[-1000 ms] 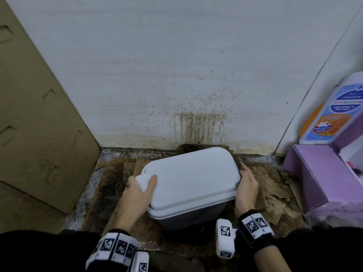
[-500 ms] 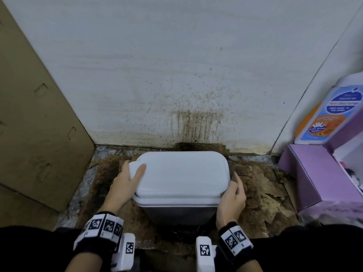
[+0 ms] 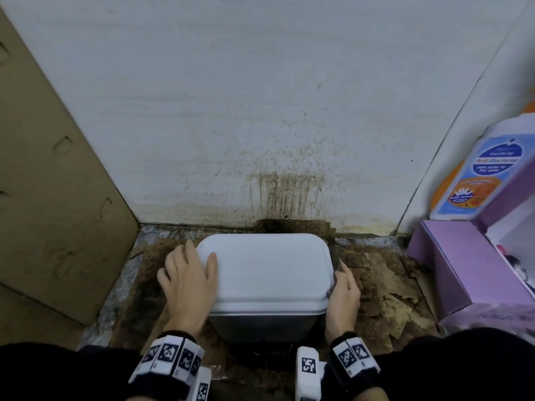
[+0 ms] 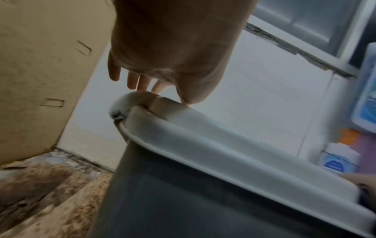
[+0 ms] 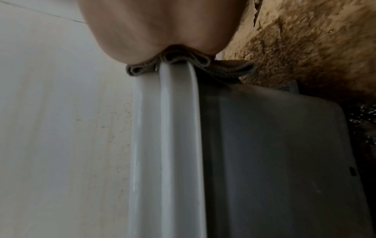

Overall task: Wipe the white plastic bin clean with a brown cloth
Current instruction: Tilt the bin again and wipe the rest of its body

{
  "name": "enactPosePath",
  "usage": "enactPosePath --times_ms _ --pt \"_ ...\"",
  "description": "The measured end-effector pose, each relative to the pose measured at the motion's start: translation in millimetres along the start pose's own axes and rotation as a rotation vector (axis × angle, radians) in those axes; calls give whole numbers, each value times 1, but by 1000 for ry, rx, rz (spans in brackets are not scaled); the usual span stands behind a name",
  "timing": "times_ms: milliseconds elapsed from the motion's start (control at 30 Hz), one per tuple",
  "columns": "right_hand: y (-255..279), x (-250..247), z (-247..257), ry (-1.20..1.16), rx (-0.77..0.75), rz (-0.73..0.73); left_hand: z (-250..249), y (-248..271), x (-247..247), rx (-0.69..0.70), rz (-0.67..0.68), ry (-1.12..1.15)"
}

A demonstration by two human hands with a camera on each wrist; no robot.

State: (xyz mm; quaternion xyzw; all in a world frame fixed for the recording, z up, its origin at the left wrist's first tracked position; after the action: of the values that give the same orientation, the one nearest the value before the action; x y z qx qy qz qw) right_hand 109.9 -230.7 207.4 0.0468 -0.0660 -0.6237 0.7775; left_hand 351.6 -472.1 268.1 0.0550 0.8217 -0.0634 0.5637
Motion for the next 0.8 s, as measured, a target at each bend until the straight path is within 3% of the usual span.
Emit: enactPosePath --times_ms 167,333,467,567,800 --pt "12 13 7 -52 -60 -8 -65 31 5 234 70 179" --pt "38 44 17 -68 -153 58 -141 65 10 540 152 162" --pt "55 78 19 -116 -159 201 -148 51 8 520 212 163" --pt "65 98 26 -185 -153 308 -133 40 0 528 180 87" --pt "62 107 9 -321 -4 294 -99 16 -18 440 214 200"
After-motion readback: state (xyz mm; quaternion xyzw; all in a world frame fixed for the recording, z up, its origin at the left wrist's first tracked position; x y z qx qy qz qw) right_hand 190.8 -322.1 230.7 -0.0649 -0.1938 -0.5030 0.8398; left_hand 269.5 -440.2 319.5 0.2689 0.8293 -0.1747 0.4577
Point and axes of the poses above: each hand's wrist, its own y-axis away from the middle knuckle, its own x-axis out of the palm, z = x × y, the point moved 10 cm from there along -y, towards the middle knuckle, and after that the axes turned 10 degrees about -x, right-handed, at the moved point
